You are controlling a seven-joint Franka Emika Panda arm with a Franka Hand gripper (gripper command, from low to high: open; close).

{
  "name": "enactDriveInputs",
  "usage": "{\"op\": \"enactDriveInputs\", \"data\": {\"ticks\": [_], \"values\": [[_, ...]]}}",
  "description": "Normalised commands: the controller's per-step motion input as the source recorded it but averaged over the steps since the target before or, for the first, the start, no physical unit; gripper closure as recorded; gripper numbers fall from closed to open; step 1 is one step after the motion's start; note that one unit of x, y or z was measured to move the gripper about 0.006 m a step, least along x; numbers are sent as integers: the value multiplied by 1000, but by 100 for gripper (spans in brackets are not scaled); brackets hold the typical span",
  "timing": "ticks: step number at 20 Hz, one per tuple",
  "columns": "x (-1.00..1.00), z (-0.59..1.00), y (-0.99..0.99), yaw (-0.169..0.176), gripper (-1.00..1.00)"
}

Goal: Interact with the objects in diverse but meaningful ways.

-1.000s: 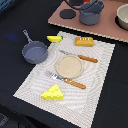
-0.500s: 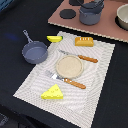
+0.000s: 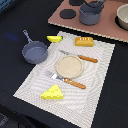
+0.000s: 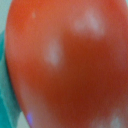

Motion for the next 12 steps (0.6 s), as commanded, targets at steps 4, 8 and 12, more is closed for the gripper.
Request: {"op": "enactDriveInputs", "data": {"ticks": [4,8,12], "values": [[196,-58,9,5,100],[226,-101,92,16,100],[175,-169,169,14,100]]}}
